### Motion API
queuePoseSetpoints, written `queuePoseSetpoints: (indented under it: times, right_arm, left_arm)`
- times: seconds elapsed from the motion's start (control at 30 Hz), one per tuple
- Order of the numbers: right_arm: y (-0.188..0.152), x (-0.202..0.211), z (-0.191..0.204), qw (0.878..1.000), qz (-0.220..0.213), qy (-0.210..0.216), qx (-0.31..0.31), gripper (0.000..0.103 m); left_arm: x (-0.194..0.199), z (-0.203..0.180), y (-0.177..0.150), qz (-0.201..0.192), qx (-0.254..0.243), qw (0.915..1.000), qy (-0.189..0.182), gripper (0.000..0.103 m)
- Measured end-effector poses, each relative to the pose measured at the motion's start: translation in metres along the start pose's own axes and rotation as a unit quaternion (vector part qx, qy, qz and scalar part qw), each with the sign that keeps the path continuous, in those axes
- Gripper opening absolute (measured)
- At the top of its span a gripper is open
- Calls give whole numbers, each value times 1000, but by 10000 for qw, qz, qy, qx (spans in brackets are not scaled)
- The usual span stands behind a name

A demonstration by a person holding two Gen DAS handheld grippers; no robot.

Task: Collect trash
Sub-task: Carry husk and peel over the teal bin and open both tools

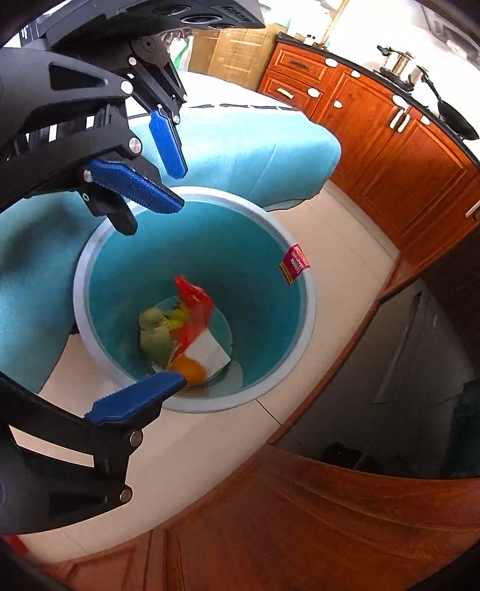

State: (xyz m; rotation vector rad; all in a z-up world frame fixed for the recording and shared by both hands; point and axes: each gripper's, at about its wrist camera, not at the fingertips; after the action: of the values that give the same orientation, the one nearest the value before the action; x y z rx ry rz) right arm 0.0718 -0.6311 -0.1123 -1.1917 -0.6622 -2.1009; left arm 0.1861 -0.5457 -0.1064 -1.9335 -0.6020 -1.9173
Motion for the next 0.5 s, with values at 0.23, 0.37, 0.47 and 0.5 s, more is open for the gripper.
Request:
queuePoseSetpoints:
  times: [0.23, 0.37, 0.47, 0.5]
  right_arm:
    - [-12, 12, 14, 9999, 108, -130, 31, 90]
    - [-23, 23, 28, 9993, 83, -310, 188, 90]
    - [-31, 32, 40, 9987, 69, -404, 289, 90]
    - [-34, 34, 43, 9985, 58, -441, 315, 90]
  left_arm:
    - [26, 10, -23, -237, 7, 9997, -32, 80]
    - [39, 12, -32, -426, -14, 9991, -13, 86]
    - [48, 12, -48, -600, -29, 9982, 56, 91]
    - [52, 13, -53, -651, -27, 9978, 76, 93]
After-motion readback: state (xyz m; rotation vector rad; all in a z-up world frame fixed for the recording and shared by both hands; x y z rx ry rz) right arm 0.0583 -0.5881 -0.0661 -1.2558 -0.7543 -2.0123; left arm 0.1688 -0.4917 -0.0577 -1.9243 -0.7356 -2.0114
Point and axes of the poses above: each gripper's, at about its wrist camera, not at the fingertips, and x roughly against the way its jaws point, z to its left, y to its top, and after that the axes turned 10 degrees about z, right-handed
